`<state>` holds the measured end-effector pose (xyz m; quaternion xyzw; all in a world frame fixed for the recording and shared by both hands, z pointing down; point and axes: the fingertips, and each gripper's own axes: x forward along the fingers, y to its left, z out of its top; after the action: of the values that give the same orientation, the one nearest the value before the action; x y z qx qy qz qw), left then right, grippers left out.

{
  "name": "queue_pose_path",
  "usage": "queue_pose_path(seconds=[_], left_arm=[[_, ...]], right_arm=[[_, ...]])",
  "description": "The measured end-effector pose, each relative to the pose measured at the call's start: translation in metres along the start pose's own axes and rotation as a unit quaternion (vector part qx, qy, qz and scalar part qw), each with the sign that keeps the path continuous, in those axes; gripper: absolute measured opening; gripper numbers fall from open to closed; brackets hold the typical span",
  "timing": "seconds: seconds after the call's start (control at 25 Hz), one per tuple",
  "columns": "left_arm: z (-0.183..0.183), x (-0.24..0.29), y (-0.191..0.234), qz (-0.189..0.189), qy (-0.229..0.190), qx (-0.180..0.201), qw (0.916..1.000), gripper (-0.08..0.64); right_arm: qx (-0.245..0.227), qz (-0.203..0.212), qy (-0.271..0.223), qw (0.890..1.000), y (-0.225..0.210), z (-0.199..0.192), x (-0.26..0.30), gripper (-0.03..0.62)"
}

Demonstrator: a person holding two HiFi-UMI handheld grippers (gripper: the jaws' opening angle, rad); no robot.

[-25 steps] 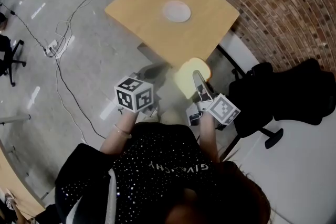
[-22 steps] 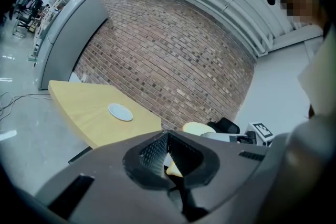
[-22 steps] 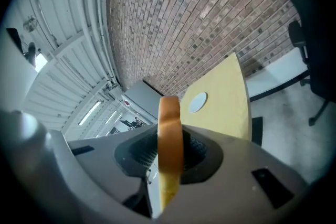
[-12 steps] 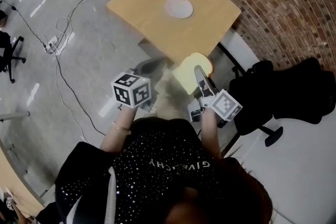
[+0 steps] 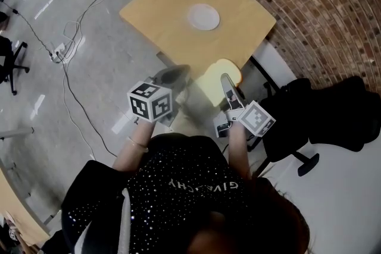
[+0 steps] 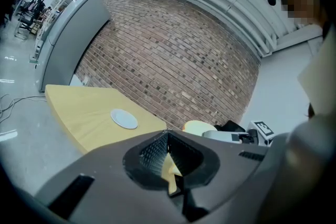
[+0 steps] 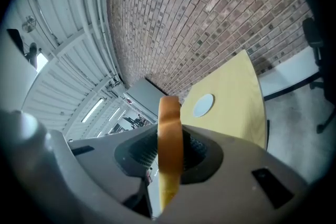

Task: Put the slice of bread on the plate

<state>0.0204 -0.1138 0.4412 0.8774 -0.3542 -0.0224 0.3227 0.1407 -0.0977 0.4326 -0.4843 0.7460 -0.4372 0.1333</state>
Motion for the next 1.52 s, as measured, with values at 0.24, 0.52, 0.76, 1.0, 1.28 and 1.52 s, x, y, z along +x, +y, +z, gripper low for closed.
queue_pose_path(seconds=[0.24, 0.52, 0.76, 1.0, 1.28, 1.52], left_arm=[[0.029, 0.04, 0.032, 0.004, 0.007, -0.001, 1.0, 0.009], [0.062, 0.092, 0.069, 0.013, 0.009, -0.009, 0.9998, 0.009], [0.079, 0.139, 0.099, 0.019, 0.022, -0.025, 0.9993, 0.009], [0.087, 0.183, 0.122, 0.02, 0.048, -0.031, 0.9982, 0.009], [0.084, 0.225, 0.161, 0.027, 0.078, -0.027, 0.9962, 0.009], [0.083, 0.242, 0.197, 0.036, 0.099, -0.021, 0.9942, 0.009]], right_arm=[[0.005, 0.002, 0.006, 1.0, -0.013, 0.032, 0.048, 0.098], [0.007, 0.001, 0.017, 1.0, -0.032, 0.075, 0.106, 0.098], [0.011, -0.01, 0.024, 1.0, -0.053, 0.108, 0.143, 0.098], [0.03, -0.035, 0.025, 0.999, -0.089, 0.132, 0.171, 0.098], [0.048, -0.035, 0.071, 0.996, -0.127, 0.139, 0.219, 0.098], [0.034, -0.039, 0.128, 0.99, -0.138, 0.131, 0.266, 0.098]])
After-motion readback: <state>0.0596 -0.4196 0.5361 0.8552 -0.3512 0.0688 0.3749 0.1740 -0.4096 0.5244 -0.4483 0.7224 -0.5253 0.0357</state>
